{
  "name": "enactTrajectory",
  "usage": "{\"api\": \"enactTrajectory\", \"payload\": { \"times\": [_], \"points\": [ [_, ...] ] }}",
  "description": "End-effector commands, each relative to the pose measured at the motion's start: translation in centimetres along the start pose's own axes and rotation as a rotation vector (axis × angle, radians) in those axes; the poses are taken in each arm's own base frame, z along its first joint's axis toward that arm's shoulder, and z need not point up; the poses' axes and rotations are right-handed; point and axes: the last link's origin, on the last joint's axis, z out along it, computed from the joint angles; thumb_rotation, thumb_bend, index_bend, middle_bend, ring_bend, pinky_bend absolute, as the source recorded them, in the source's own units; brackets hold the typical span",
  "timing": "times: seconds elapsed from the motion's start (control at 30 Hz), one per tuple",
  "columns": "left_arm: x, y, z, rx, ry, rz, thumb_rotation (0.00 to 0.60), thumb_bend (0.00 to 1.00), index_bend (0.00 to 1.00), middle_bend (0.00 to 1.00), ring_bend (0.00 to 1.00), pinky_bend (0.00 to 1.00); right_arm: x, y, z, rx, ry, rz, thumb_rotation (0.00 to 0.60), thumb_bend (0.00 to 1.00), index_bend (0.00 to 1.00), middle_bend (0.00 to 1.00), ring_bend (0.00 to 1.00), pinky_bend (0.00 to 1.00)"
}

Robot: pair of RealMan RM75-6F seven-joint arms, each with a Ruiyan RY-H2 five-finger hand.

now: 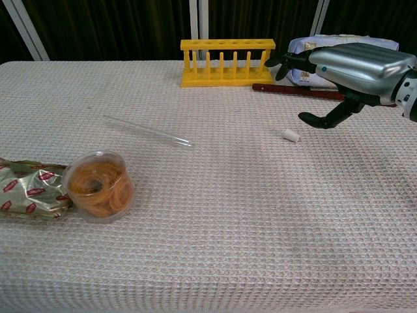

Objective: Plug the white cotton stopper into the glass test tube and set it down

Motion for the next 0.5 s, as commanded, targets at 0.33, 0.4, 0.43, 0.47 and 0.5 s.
{"api": "enactTrajectory", "payload": {
  "times": [0.33,0.4,0.43,0.47,0.5],
  "points": [
    [-1.0,-2.7,0.1,0.121,-0.083,0.019,0.600,0.19,0.29,0.24,0.17,0.19,1.9,3.3,-3.4,-0.092,0.083,0.004,0.600,0.38,0.07,0.19,0.08,0.11],
    [-1.4,-3.6,0.5,0.159,-0.116,0.017,0.600,0.19,0.29,0.25,0.17,0.19,2.6,4.5,-5.3,-0.133,0.107,0.001,0.600,0.38,0.07,0.19,0.08,0.11],
    [-1.8,-4.3,0.8,0.185,-0.142,0.010,0.600,0.19,0.29,0.25,0.17,0.19,3.1,5.2,-6.7,-0.162,0.130,0.004,0.600,0.38,0.07,0.19,0.08,0.11],
    [-2.1,-4.7,1.1,0.202,-0.162,0.005,0.600,0.19,0.30,0.25,0.17,0.19,3.5,5.7,-7.7,-0.183,0.149,0.008,0.600,0.38,0.07,0.19,0.08,0.11],
    [-2.6,-5.3,1.5,0.221,-0.188,0.000,0.600,0.19,0.30,0.25,0.17,0.19,3.9,6.3,-9.0,-0.209,0.174,0.014,0.600,0.38,0.07,0.20,0.08,0.11]
  ]
}}
